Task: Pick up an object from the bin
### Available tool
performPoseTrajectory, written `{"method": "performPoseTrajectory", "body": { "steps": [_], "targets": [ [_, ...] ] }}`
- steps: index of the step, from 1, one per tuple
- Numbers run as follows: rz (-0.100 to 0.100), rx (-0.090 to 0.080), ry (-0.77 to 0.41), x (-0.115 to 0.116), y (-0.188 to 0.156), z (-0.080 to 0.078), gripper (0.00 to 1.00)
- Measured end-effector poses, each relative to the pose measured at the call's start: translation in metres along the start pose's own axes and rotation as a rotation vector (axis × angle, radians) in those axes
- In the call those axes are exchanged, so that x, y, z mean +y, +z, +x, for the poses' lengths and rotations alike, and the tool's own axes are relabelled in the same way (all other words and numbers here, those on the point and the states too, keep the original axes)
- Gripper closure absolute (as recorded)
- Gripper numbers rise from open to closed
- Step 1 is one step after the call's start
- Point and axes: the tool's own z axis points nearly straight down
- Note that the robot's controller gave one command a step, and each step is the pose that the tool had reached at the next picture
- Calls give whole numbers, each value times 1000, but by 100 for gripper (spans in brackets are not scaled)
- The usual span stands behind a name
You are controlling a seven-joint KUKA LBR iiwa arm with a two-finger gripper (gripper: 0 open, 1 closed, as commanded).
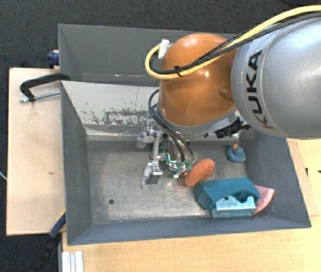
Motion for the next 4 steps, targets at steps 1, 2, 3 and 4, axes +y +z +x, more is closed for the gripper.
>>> {"method": "performPoseTrajectory", "body": {
  "steps": [1, 2, 3, 4],
  "targets": [
    [-1, -7, 2, -1, -4, -2, 0],
    [-2, -11, -11, -32, 67, -1, 0],
    [-2, -7, 64, -92, 69, -32, 0],
    [0, -16, 102, -128, 62, -47, 0]
  ]
}}
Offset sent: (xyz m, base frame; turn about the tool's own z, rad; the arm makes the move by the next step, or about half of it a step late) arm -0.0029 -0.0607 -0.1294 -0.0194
